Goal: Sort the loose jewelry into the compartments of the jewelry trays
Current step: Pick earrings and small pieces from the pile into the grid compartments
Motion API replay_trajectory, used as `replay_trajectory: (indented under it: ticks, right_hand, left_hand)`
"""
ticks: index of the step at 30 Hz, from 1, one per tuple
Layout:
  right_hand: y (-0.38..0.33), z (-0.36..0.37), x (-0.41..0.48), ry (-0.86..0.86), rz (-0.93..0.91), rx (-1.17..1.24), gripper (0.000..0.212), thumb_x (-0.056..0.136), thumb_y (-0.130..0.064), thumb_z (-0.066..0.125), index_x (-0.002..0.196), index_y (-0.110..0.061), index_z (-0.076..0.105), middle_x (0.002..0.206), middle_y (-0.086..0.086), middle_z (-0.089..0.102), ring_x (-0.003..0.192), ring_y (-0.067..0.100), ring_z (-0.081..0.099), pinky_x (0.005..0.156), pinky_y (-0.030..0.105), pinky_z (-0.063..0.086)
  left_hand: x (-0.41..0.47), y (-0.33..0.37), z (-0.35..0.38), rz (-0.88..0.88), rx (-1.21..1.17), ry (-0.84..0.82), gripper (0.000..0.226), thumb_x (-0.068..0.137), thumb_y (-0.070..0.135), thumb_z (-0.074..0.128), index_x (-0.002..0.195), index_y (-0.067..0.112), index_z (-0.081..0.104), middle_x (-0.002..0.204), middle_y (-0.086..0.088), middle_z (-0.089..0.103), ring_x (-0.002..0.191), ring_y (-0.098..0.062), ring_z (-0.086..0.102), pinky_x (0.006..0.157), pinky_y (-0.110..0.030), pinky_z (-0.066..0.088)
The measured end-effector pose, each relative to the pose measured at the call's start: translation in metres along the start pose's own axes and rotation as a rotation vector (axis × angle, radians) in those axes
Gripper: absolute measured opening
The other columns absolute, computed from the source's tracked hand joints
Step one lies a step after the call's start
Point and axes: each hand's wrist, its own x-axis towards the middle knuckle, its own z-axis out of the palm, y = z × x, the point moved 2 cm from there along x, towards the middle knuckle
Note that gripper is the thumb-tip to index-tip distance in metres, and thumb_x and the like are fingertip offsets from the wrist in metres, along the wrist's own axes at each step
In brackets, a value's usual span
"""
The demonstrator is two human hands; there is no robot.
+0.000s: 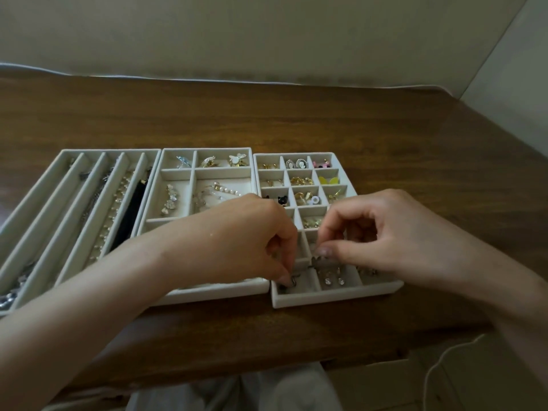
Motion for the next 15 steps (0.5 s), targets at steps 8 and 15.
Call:
replay_trajectory:
  ticks: [8, 15]
  right_hand:
    - [0.002, -0.001, -0.002, 0.037, -0.028, 0.023, 0.004, 0.077, -0.025, 0.069, 0.075, -0.028, 0.067, 0.069, -0.021, 0.061, 0.060, -0.001, 0.055, 0.054, 0.013, 0.043]
    - [0.005, -0.001, -0.006, 0.047, -0.033, 0.015, 0.001, 0.075, -0.029, 0.066, 0.075, -0.028, 0.066, 0.072, -0.021, 0.062, 0.063, 0.001, 0.056, 0.056, 0.014, 0.044]
  left_hand:
    - [0.005, 0.012, 0.010, 0.028, 0.302, 0.061, 0.018, 0.081, 0.050, 0.060, 0.086, 0.033, 0.063, 0.072, 0.015, 0.039, 0.083, -0.006, 0.049, 0.066, -0.021, 0.036]
    - [0.003, 0.012, 0.011, 0.063, 0.253, 0.067, 0.010, 0.085, 0.036, 0.058, 0.089, 0.031, 0.065, 0.074, 0.016, 0.045, 0.081, -0.002, 0.051, 0.065, -0.015, 0.040]
